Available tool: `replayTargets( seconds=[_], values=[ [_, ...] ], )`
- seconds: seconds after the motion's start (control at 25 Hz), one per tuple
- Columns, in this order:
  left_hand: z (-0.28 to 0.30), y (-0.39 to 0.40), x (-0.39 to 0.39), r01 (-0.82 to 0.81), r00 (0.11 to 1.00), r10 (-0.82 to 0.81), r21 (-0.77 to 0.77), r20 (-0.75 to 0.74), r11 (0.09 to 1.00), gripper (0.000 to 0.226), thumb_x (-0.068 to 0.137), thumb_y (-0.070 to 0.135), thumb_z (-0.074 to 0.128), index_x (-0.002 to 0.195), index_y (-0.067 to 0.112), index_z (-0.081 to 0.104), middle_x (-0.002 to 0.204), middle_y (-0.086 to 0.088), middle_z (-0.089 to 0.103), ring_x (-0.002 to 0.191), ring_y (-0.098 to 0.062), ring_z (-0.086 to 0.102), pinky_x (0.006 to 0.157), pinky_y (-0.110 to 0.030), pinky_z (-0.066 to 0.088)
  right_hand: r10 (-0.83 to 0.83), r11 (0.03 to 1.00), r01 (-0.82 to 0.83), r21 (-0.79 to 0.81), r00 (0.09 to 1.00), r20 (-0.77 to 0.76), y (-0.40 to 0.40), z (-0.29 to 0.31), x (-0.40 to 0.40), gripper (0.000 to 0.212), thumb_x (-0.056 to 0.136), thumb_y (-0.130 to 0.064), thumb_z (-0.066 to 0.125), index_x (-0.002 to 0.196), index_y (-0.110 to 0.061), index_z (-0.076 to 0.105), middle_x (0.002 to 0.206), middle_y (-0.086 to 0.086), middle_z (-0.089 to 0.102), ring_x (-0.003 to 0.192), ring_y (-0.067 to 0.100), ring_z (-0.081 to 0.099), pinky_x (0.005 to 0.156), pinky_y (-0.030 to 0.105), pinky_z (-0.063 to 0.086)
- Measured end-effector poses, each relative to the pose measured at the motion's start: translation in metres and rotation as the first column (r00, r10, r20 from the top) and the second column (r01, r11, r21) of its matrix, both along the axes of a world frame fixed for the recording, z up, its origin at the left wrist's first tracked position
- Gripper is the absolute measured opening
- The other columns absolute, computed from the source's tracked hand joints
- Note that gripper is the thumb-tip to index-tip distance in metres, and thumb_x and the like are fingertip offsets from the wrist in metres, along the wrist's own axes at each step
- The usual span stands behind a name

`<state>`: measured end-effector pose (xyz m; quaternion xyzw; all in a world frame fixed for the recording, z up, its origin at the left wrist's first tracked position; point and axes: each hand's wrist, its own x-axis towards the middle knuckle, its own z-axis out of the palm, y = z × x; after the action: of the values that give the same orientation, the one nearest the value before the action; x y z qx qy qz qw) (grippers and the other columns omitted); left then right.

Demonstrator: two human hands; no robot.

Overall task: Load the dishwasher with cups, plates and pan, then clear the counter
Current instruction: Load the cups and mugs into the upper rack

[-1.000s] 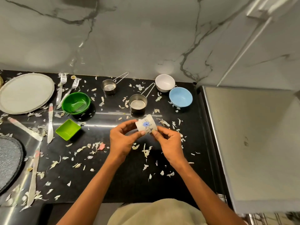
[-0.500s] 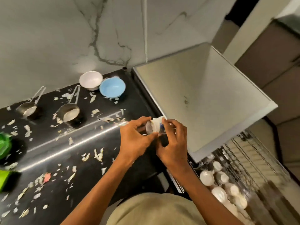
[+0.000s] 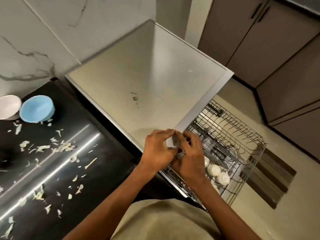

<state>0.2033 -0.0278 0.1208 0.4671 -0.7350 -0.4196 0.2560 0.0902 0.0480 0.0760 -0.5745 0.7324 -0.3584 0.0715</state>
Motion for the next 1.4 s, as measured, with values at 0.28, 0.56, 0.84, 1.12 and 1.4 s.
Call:
replayTargets(
  seconds=[0.28,0.56,0.84,1.12,1.4],
  values=[
    [-0.063,0.045,-0.097,0.127,0.988,-0.134,0.084,0.081,0.988,0.058,0.071,0.007,0.084,0.126,0.014,0.069,0.128,0.001,0.067,0.122,-0.01,0.058,0.107,-0.029,0.046,-0.039,0.978,0.022,0.205,0.996,0.079,0.044,-0.049,-0.095,0.064,0.074,-0.023,0.069,0.133,-0.002,0.057,0.123,0.012,0.058,0.11,0.026,0.053,0.086,0.033,0.048],
    [-0.119,0.047,-0.126,0.266,0.891,-0.34,0.263,0.3,0.927,0.057,0.093,0.006,0.049,0.149,0.007,0.041,0.156,-0.008,0.038,0.146,-0.02,0.033,0.122,-0.037,0.026,-0.087,0.873,0.013,0.488,0.988,0.13,0.02,-0.108,-0.134,0.064,0.074,-0.02,0.079,0.134,-0.009,0.06,0.132,0.015,0.055,0.115,0.034,0.057,0.09,0.042,0.055],
    [-0.166,0.001,-0.143,0.217,0.815,-0.418,0.458,0.401,0.862,0.078,0.089,-0.011,0.048,0.157,0.016,0.02,0.164,-0.006,0.018,0.15,-0.022,0.023,0.12,-0.028,0.021,-0.274,0.841,0.085,0.534,0.919,0.285,-0.042,-0.177,-0.136,0.055,0.083,-0.026,0.079,0.13,-0.009,0.058,0.122,0.013,0.048,0.091,0.022,0.057,0.078,0.035,0.057],
    [-0.202,-0.024,-0.154,0.061,0.807,-0.364,0.547,0.465,0.835,0.082,0.094,-0.006,0.049,0.159,0.027,0.013,0.165,-0.002,0.018,0.149,-0.023,0.023,0.118,-0.034,0.028,-0.227,0.881,0.081,0.465,0.937,0.267,-0.076,-0.24,-0.126,0.064,0.086,-0.013,0.075,0.144,-0.011,0.051,0.121,0.019,0.052,0.082,0.026,0.058,0.06,0.031,0.055],
    [-0.234,-0.029,-0.145,-0.026,0.826,-0.298,0.561,0.478,0.827,0.06,0.095,-0.001,0.046,0.151,0.015,0.035,0.153,-0.01,0.042,0.14,-0.027,0.039,0.116,-0.042,0.034,-0.195,0.881,0.057,0.47,0.948,0.251,-0.092,-0.267,-0.113,0.063,0.078,0.005,0.066,0.139,0.0,0.051,0.118,0.024,0.052,0.094,0.036,0.057,0.066,0.034,0.049]
  ],
)
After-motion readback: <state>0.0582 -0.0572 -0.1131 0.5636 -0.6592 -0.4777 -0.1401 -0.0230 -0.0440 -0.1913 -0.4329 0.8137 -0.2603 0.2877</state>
